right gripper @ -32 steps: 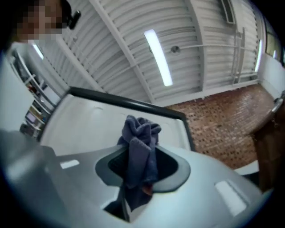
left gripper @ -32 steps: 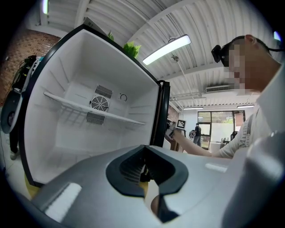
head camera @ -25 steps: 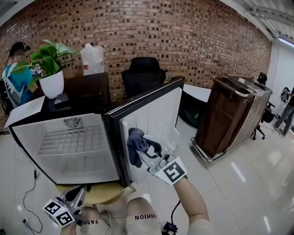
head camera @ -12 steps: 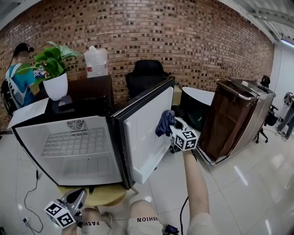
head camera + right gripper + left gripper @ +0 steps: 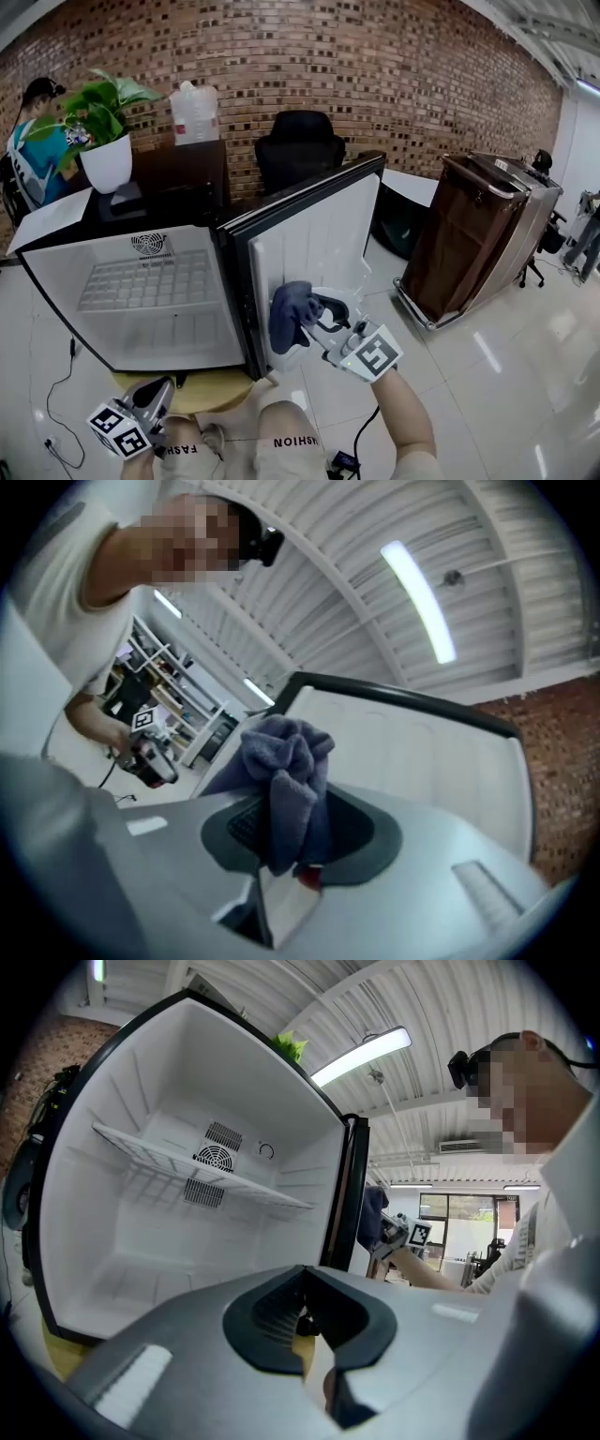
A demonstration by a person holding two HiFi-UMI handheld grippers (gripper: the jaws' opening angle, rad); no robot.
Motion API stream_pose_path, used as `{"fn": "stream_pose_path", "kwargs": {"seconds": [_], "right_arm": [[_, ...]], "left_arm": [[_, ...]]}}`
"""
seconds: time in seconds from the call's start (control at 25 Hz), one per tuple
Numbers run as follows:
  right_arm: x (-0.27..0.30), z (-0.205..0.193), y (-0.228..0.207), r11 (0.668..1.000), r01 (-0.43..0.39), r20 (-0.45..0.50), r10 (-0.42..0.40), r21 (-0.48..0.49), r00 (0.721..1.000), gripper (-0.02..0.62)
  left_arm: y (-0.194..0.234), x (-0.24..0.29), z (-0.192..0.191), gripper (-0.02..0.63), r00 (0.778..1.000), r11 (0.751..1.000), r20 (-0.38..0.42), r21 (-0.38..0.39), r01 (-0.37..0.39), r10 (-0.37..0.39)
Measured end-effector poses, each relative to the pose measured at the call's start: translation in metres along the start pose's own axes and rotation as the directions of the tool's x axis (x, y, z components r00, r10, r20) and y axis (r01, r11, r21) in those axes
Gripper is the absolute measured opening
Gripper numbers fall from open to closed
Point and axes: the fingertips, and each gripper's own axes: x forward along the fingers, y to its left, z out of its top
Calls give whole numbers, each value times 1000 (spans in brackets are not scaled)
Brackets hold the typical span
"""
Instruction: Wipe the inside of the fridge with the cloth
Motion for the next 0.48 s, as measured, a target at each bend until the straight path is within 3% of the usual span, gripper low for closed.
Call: {"fn": "stream_pose_path", "kwargs": {"seconds": [0.08, 0.12, 0.2, 0.32, 0.4, 0.48], "right_arm": [[8, -23, 31, 994, -80, -114, 71, -70, 991, 107], [10, -32, 34, 995, -77, -119, 69, -61, 990, 106], [3, -43, 17, 999, -22, -50, 24, 29, 998, 107], [-28, -73, -37, 992, 113, -121, -106, 54, 987, 107], [-45, -99, -83, 971, 237, -222, -235, -16, 946, 107], [-57, -136, -126, 941, 322, -330, -339, -106, 881, 107]], "left_arm": [[-4, 4, -2, 3, 1000, 1000, -2, -3, 13, -13], [-6, 5, -3, 3, 1000, 1000, -1, -3, 18, -18], [-10, 6, -5, 3, 1000, 1000, -2, -1, 26, -26], [-10, 1, -3, 3, 1000, 1000, -5, 6, 19, -19], [-6, -2, 1, 3, 1000, 1000, -2, 13, 4, -4], [-4, -2, 3, 3, 1000, 1000, -1, 18, -1, 1]]}}
